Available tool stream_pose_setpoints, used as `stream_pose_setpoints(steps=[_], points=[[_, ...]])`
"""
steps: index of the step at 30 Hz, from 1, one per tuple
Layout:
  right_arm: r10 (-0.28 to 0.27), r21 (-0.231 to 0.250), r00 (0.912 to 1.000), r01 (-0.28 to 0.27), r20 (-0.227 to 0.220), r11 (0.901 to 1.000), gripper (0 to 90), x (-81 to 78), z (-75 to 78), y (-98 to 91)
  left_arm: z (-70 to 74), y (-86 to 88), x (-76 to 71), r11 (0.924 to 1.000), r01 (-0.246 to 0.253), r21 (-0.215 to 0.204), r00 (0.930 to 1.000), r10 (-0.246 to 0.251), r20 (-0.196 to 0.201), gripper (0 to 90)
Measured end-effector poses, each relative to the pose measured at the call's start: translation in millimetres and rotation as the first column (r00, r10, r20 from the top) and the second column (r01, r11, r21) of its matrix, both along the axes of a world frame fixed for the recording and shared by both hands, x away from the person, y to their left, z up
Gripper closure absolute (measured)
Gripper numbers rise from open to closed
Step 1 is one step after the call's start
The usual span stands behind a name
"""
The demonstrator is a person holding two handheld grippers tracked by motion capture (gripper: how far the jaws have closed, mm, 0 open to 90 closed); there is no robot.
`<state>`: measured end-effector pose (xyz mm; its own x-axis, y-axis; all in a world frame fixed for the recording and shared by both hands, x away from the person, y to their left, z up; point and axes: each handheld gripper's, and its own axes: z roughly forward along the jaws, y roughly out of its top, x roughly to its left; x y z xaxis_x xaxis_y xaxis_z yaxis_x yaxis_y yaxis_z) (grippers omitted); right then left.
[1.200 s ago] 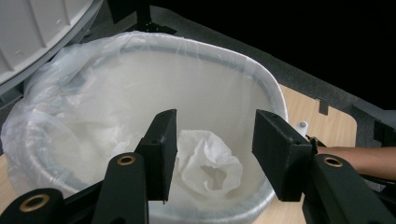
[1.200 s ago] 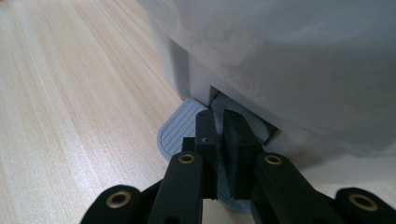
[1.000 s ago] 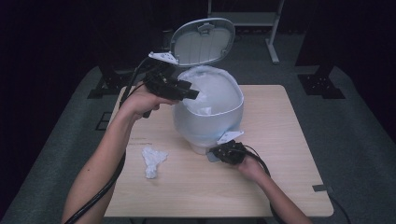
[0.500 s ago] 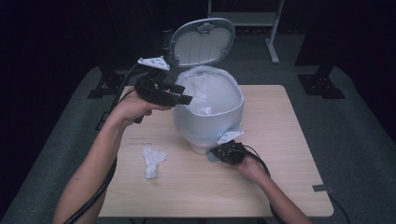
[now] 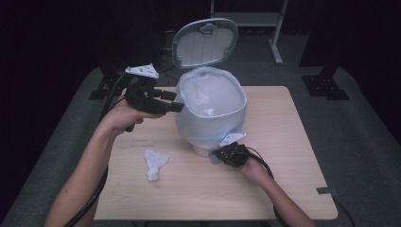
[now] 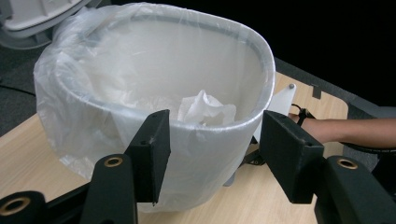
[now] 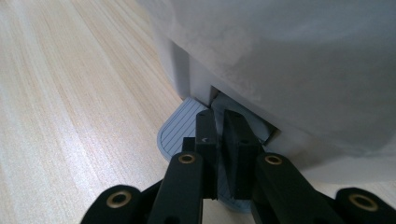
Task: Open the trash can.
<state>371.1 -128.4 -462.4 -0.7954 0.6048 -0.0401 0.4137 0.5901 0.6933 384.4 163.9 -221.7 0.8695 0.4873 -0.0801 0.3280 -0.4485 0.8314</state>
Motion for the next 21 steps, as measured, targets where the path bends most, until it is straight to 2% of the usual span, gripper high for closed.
stream_pose_setpoints(steps=[21], points=[[-0.005, -0.001, 1.0000, 0.005, -0.003, 1.0000, 84.3, -0.5, 0.3, 0.9, -19.2, 25.1, -11.3, 0.9992, -0.040, 0.001, 0.9991, 0.040, -0.013, 32.5]])
